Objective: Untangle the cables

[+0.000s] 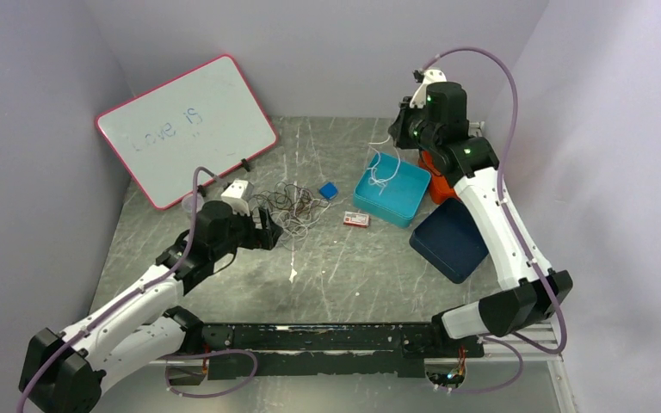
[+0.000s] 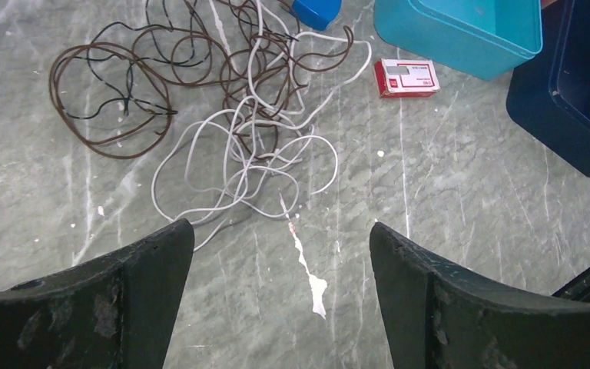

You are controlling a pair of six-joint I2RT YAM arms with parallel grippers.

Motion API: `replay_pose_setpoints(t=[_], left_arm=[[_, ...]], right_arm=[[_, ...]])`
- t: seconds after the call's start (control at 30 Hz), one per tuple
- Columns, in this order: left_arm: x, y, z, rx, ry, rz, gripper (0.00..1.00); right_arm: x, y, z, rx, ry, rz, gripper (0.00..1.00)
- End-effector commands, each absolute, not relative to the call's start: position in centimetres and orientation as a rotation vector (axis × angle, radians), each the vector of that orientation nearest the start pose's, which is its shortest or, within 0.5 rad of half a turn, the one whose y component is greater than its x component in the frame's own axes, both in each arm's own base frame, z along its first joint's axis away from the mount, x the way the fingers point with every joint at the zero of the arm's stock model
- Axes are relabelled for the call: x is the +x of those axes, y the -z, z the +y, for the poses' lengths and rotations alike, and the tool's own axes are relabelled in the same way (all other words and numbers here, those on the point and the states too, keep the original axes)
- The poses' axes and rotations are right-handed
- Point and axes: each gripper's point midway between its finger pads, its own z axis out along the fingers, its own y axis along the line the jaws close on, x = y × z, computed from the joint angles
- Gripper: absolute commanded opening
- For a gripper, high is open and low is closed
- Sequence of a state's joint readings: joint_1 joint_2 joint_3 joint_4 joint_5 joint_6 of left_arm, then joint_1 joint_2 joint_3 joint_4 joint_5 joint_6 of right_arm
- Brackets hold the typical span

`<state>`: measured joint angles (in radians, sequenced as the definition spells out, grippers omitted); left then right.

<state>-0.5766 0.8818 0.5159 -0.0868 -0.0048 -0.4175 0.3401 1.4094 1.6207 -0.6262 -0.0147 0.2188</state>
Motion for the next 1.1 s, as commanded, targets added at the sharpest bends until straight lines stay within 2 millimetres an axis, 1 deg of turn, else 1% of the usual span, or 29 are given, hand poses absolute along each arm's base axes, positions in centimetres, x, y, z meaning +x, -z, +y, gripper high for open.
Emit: replay_pose_setpoints(t=[0.0, 0.1, 0.13, 0.17, 0.23, 0.4, 0.57, 0.73, 0.9, 0.97, 1.07], left_arm=[[24.9, -15.5, -17.4, 0.139, 0.571, 2.087, 0.89], [24.7, -16.0, -16.9, 0.130, 0.550, 2.088, 0.89], [24.7, -16.0, -16.7, 0.124, 0.543, 2.087, 0.89], [24.6, -16.2, -16.5, 0.119, 0.537, 2.085, 0.89], [24.6, -16.4, -16.3, 0.111, 0.531, 2.081, 0.88], [24.4, -16.9, -16.4, 0.117, 0.542, 2.082, 0.87], [24.2, -16.8, -16.8, 0.121, 0.564, 2.093, 0.86], [24.1, -17.1, -17.0, 0.134, 0.576, 2.096, 0.86], [24.1, -17.3, -16.8, 0.137, 0.561, 2.098, 0.86], [24.0, -17.2, -16.8, 0.136, 0.562, 2.101, 0.86], [24.0, -17.2, -16.9, 0.133, 0.570, 2.101, 0.85]], right_arm=[[40.4, -32.6, 13.0, -0.110, -0.293, 2.012, 0.00], [40.9, -30.9, 12.2, -0.094, -0.292, 2.036, 0.00], [41.0, -30.0, 12.0, -0.091, -0.290, 2.053, 0.00], [41.2, -29.7, 11.8, -0.086, -0.289, 2.053, 0.00], [41.5, -28.3, 11.4, -0.082, -0.285, 2.075, 0.00], [42.5, -25.6, 10.3, -0.065, -0.278, 2.112, 0.00], [44.1, -23.5, 9.4, -0.025, -0.236, 2.139, 0.01], [45.1, -21.7, 8.9, 0.019, -0.196, 2.162, 0.02], [45.5, -20.4, 8.0, 0.054, -0.132, 2.186, 0.06], [45.5, -19.4, 7.9, 0.054, -0.121, 2.206, 0.08], [45.2, -17.1, 8.5, 0.039, -0.144, 2.256, 0.12]])
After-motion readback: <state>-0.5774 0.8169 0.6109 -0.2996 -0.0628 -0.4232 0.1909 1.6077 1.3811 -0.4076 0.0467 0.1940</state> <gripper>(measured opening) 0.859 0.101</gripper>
